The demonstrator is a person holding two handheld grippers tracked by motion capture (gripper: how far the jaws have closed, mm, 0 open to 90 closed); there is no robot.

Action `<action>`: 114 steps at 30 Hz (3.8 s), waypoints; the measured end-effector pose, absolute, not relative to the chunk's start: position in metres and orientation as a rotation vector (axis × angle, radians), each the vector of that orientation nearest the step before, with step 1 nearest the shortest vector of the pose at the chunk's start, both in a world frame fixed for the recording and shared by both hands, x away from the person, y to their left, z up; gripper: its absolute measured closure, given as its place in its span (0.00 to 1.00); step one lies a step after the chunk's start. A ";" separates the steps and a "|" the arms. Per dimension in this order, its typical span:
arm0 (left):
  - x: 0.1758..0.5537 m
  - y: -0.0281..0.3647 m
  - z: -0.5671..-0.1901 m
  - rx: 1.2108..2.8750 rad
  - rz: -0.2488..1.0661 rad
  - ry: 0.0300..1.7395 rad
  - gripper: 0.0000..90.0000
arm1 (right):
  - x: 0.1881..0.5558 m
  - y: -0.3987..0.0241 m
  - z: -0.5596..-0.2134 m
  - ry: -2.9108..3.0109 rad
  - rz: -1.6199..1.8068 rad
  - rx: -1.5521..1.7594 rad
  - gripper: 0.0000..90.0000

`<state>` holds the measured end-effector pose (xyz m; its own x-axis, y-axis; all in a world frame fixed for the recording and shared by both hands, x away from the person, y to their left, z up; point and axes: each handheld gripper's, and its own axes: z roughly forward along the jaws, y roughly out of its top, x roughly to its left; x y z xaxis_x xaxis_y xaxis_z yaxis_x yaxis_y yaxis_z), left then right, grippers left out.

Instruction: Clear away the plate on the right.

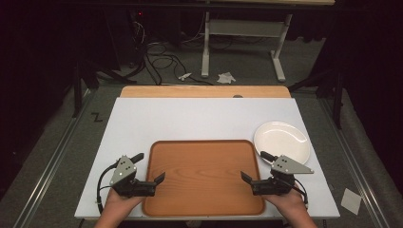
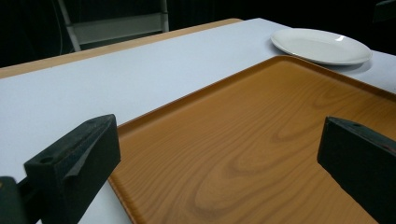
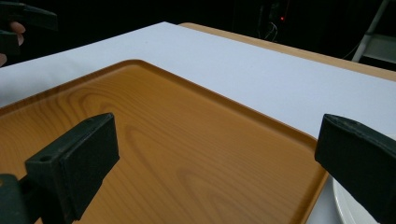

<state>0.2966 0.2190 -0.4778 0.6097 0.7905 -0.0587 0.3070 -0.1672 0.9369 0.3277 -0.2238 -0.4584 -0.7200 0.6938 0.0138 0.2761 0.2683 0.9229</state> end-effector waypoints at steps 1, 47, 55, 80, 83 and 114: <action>0.297 0.219 -0.478 1.743 0.552 0.902 0.00 | 0.328 -0.224 -0.458 2.151 1.442 0.879 0.01; 0.313 0.210 -0.475 1.726 0.555 0.861 0.00 | 0.337 -0.330 -0.457 1.887 1.322 1.232 0.01; 0.318 0.205 -0.476 1.722 0.548 0.848 0.00 | 0.337 -0.348 -0.466 1.868 1.298 1.313 0.01; 0.309 0.212 -0.475 1.729 0.572 0.848 0.00 | 0.349 -0.366 -0.473 1.819 1.383 1.578 0.01; 0.309 0.212 -0.476 1.741 0.563 0.852 0.00 | 0.350 -0.367 -0.472 1.807 1.392 1.611 0.01; 0.310 0.214 -0.477 1.718 0.567 0.909 0.00 | 0.352 -0.380 -0.478 1.662 1.542 1.917 0.01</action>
<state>0.3097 0.2139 -0.4775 0.5974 0.7996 -0.0617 0.2966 -0.1487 0.9434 0.3516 -0.3804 -0.4781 -0.1574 0.8069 0.5693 0.6283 -0.3629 0.6882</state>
